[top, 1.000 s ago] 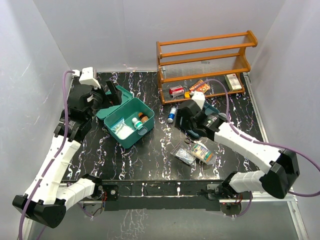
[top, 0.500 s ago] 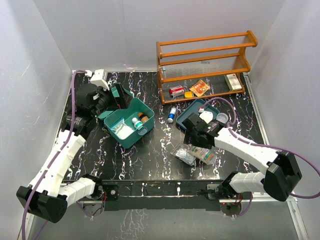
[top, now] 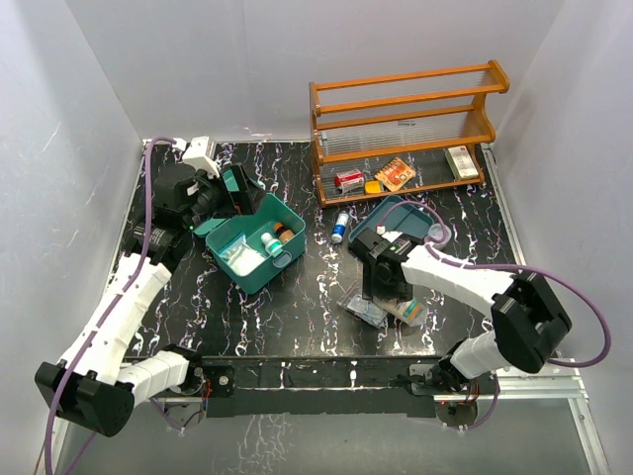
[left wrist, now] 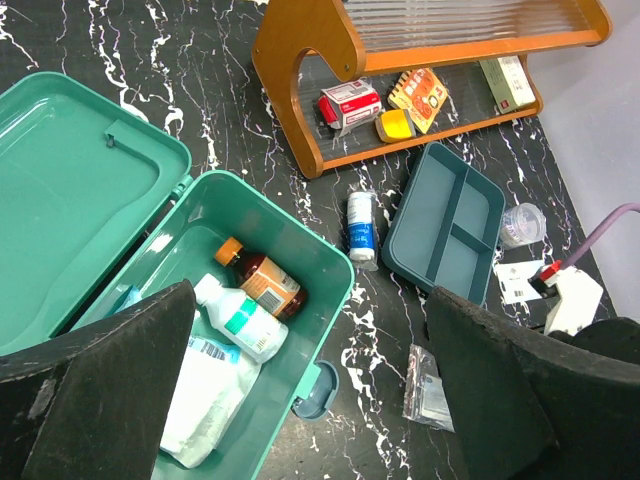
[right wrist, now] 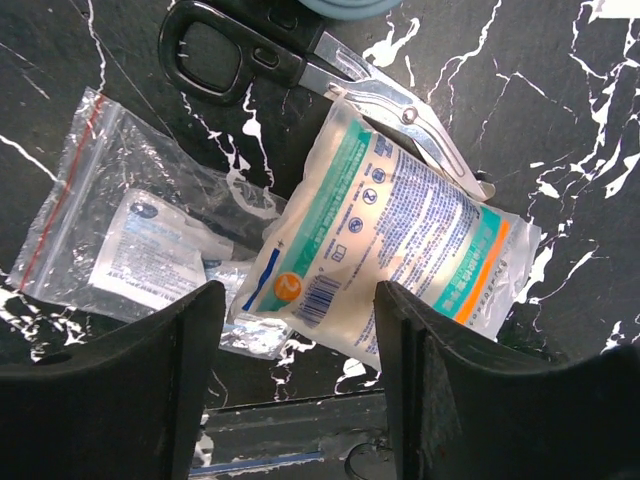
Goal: Organize the medicine kit
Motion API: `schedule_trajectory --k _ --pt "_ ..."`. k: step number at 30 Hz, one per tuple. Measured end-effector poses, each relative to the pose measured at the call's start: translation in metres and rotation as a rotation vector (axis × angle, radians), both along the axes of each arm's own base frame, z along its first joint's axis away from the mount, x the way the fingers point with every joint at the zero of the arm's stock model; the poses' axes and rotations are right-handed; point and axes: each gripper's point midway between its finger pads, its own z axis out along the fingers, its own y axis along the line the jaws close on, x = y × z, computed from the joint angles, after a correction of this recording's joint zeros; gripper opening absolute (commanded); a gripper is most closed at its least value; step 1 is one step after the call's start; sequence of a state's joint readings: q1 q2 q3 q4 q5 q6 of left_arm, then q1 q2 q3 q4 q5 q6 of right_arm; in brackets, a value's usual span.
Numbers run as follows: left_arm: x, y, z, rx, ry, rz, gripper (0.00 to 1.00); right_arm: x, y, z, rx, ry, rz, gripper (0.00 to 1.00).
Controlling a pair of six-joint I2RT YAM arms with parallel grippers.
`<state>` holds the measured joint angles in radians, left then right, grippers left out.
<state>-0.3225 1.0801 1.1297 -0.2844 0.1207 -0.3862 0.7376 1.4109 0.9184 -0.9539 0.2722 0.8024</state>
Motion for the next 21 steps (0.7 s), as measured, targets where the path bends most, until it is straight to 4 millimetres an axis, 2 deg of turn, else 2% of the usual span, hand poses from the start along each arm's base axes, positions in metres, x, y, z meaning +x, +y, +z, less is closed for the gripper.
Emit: schedule_trajectory --k 5,11,16,21 --pt "0.001 0.000 -0.003 0.003 0.008 0.000 0.99 -0.003 -0.002 -0.009 -0.030 0.039 0.039 0.47" --pt "0.001 0.000 -0.003 0.003 0.009 0.001 0.99 -0.003 -0.003 -0.012 -0.049 0.053 0.064 0.22" --pt "0.001 0.000 -0.003 0.002 0.010 0.001 0.98 0.007 0.001 -0.002 -0.045 0.018 0.066 0.01" --pt "0.001 -0.002 -0.003 -0.008 0.014 0.000 0.98 0.021 0.009 0.011 -0.021 -0.036 0.063 0.00"
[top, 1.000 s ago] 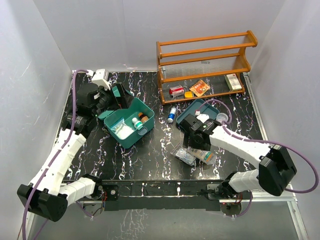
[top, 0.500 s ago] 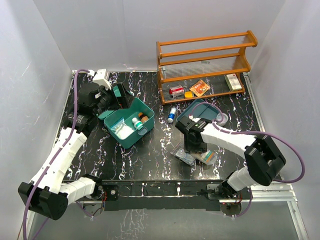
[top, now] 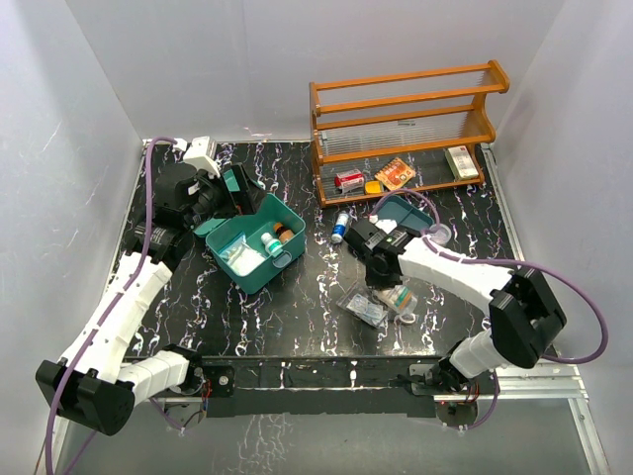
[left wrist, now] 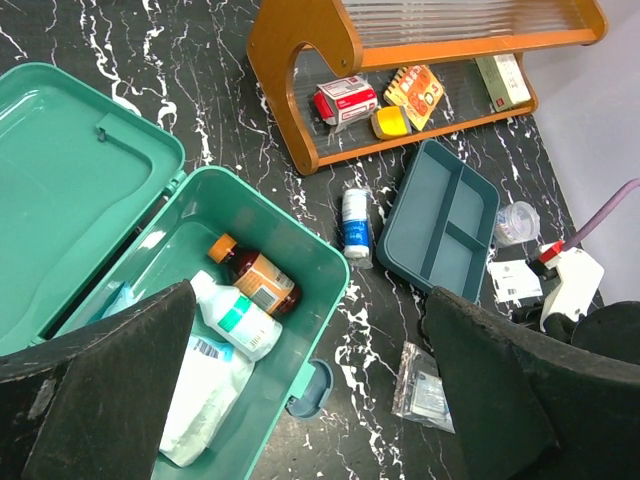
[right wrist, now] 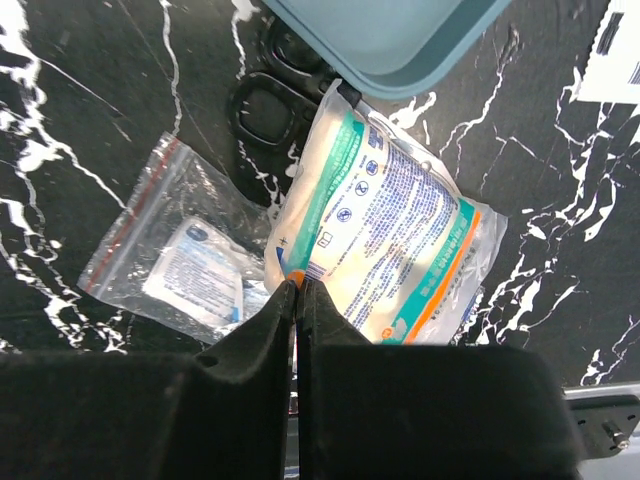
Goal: Organize the medicine kit
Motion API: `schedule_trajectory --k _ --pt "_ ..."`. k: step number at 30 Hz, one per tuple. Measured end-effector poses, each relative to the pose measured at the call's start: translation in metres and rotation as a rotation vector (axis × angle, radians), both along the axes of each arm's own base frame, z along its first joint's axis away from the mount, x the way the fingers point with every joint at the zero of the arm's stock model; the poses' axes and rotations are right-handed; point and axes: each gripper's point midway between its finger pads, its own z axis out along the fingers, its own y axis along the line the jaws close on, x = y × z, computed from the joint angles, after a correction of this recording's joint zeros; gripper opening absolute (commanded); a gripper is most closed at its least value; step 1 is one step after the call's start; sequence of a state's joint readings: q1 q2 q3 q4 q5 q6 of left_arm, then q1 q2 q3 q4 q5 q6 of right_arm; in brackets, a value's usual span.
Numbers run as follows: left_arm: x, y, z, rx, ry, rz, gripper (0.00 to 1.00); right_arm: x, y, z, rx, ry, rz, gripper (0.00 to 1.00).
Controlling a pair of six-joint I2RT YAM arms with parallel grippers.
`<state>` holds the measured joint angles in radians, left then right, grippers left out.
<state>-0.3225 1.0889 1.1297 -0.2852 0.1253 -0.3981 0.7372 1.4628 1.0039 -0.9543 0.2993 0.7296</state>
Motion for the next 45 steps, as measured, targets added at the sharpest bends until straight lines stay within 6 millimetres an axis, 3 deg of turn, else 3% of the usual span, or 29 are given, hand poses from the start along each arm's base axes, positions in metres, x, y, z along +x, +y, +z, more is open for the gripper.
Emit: schedule_trajectory --k 5,9,18,27,33,41,45 --pt "-0.001 -0.004 0.000 -0.022 0.012 -0.012 0.98 0.014 0.011 0.018 0.046 -0.063 0.013 0.00" --pt "-0.003 -0.009 0.000 -0.051 0.028 -0.029 0.98 0.033 0.029 0.045 0.129 -0.159 0.048 0.00" --pt "0.002 -0.045 -0.012 -0.180 0.162 -0.149 0.96 0.078 0.089 0.122 0.381 -0.433 0.259 0.00" --pt "0.011 -0.085 -0.006 -0.366 0.309 -0.263 0.91 0.102 0.144 0.183 0.555 -0.634 0.508 0.00" --pt "0.009 -0.093 0.002 -0.442 0.353 -0.280 0.83 0.107 0.169 0.195 0.616 -0.664 0.617 0.00" --pt "0.020 -0.099 -0.027 -0.476 0.502 -0.223 0.69 0.106 0.189 0.201 0.677 -0.670 0.700 0.00" --pt "0.021 -0.099 -0.029 -0.492 0.527 -0.198 0.57 0.104 0.194 0.201 0.690 -0.670 0.719 0.00"
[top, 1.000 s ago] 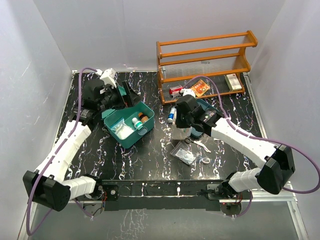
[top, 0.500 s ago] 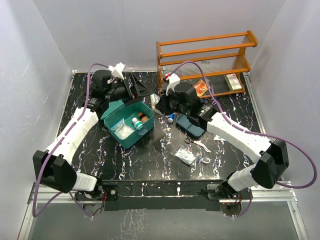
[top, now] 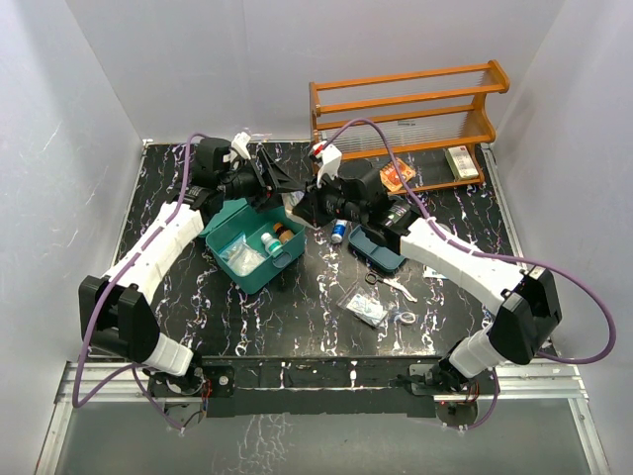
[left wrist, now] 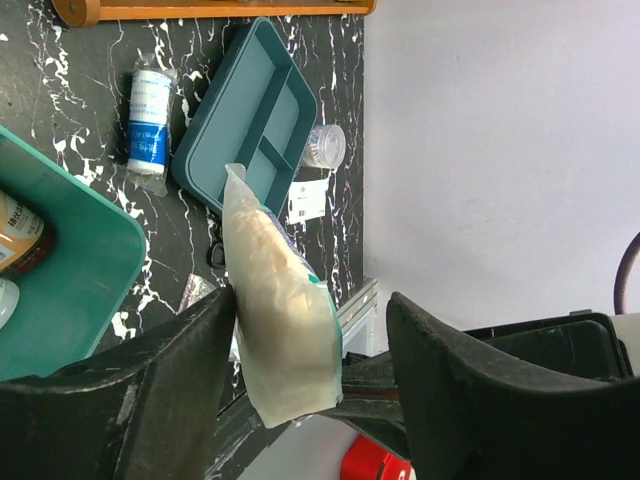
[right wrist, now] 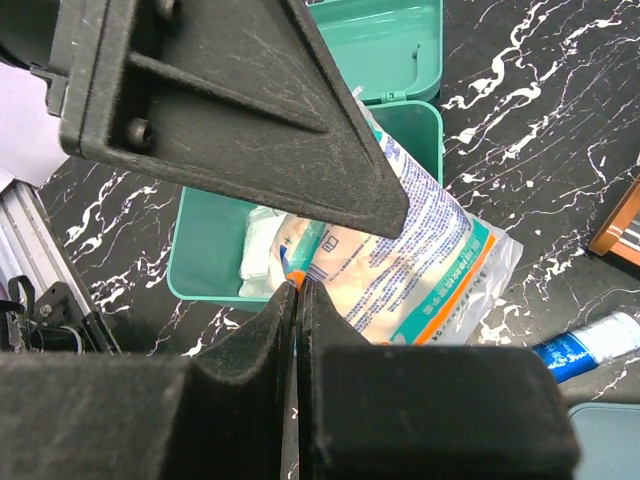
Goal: Organize the medicine kit
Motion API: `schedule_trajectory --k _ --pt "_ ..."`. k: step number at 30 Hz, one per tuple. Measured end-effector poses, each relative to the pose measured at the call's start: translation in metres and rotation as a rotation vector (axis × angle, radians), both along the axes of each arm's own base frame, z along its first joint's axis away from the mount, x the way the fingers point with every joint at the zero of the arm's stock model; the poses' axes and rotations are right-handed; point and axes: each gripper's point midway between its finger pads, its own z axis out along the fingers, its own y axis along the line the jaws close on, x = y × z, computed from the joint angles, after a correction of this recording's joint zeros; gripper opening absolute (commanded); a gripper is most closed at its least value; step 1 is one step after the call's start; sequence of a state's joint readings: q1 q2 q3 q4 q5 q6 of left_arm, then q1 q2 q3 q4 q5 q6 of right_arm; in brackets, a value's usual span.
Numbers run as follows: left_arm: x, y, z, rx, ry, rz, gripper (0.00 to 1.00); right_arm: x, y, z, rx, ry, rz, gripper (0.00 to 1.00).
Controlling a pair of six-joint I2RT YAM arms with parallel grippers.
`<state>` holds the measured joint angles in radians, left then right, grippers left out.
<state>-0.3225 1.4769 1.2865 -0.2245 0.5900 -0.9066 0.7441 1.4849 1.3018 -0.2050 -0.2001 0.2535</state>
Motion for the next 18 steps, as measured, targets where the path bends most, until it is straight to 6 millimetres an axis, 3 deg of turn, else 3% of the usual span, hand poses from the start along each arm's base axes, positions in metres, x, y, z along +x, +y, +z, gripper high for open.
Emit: schedule_trajectory --k 11,15,18 --pt "0.001 0.003 -0.008 0.015 0.023 0.026 0.34 0.000 0.003 -0.003 0.000 0.005 0.014 0.02" --pt "0.001 0.005 -0.012 0.033 0.014 0.027 0.26 -0.001 0.004 -0.005 0.001 0.015 0.016 0.37" --pt "0.002 0.007 -0.013 0.048 -0.010 0.025 0.22 -0.002 0.005 -0.006 0.003 0.023 0.020 0.51"
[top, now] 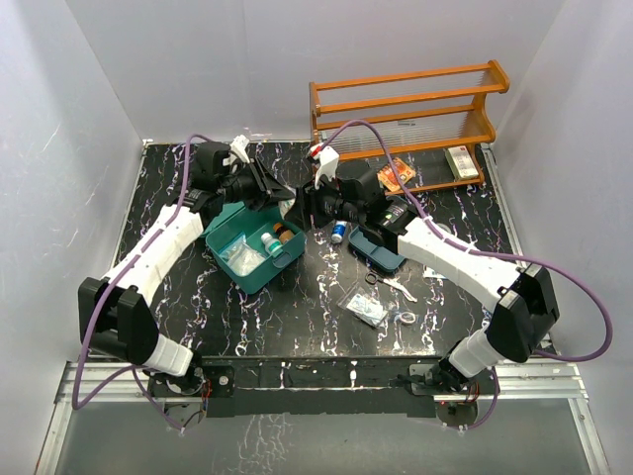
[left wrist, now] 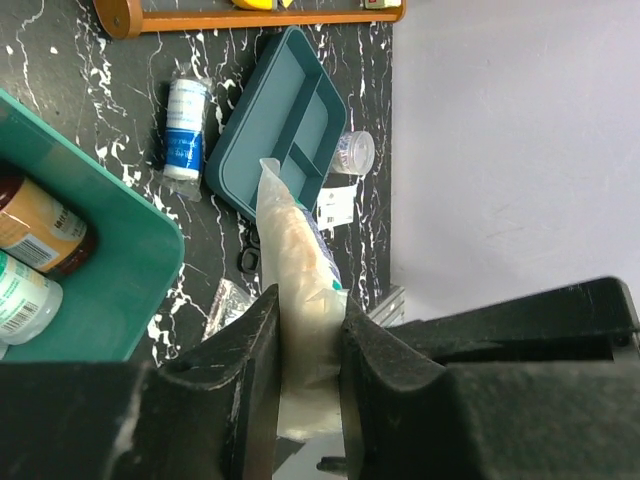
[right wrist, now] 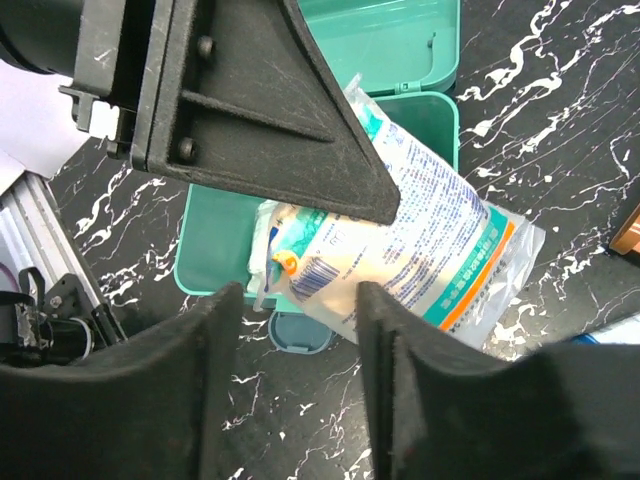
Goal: Organize the medicine kit
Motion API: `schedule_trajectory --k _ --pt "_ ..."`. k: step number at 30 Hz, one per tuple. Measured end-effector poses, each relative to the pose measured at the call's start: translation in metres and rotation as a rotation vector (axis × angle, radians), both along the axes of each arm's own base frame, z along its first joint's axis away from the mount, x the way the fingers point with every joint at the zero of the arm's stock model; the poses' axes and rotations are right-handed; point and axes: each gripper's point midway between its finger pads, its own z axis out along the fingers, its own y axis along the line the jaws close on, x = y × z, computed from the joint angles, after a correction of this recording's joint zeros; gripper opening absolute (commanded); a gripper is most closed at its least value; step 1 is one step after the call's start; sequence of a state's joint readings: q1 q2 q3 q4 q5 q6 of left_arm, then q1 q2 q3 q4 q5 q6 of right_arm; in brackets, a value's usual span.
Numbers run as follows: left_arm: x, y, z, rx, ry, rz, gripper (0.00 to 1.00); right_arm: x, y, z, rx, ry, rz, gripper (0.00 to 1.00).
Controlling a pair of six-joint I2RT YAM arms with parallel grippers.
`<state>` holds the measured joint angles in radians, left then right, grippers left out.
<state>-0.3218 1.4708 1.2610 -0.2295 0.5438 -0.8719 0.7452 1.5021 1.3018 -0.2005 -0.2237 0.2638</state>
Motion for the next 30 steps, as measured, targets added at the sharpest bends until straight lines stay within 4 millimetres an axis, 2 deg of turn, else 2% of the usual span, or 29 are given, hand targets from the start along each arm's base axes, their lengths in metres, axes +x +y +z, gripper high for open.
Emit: schedule_trajectory --k 5,11,16,19,25,30 --pt "-0.001 0.006 0.005 0.026 -0.073 -0.008 0.17 -0.001 0.001 0.001 0.009 0.010 0.001 0.59" --pt "0.003 0.022 0.009 0.083 -0.161 -0.021 0.17 0.005 -0.008 0.011 0.036 0.012 -0.089 0.60" --pt "0.003 0.054 0.006 0.179 -0.168 0.056 0.17 0.022 -0.028 0.027 0.076 0.002 -0.255 0.60" --pt "-0.002 0.076 0.005 0.248 -0.162 0.135 0.17 0.035 -0.042 0.028 0.088 0.003 -0.351 0.60" --pt "-0.026 0.111 -0.010 0.353 -0.110 0.273 0.18 0.055 -0.064 0.017 0.086 0.032 -0.459 0.60" --pt "-0.031 0.123 -0.027 0.381 -0.040 0.349 0.18 0.064 -0.068 -0.001 0.060 0.067 -0.478 0.59"
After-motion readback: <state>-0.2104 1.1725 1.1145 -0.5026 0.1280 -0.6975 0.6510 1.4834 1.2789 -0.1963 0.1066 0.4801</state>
